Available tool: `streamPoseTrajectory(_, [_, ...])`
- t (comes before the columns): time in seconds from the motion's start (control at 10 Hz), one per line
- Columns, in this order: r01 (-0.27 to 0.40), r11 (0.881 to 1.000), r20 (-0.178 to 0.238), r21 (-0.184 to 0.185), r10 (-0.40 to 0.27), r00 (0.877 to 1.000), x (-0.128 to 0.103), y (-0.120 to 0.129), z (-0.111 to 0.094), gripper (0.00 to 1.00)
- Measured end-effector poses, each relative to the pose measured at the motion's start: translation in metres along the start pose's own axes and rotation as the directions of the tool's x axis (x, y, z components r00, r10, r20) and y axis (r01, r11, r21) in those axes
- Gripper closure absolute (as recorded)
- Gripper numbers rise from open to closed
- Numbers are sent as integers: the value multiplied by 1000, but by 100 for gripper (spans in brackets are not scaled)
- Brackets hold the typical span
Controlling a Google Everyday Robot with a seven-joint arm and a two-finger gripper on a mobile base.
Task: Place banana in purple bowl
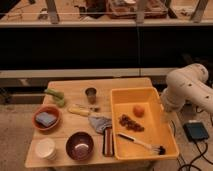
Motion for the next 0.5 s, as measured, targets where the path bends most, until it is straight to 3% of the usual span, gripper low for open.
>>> streamPoseTrajectory(0.3, [88,995,3,43,-88,996,-31,-19,-12,35])
streamPoseTrajectory(0.5, [170,983,26,70,-172,985,-82,-32,-22,35])
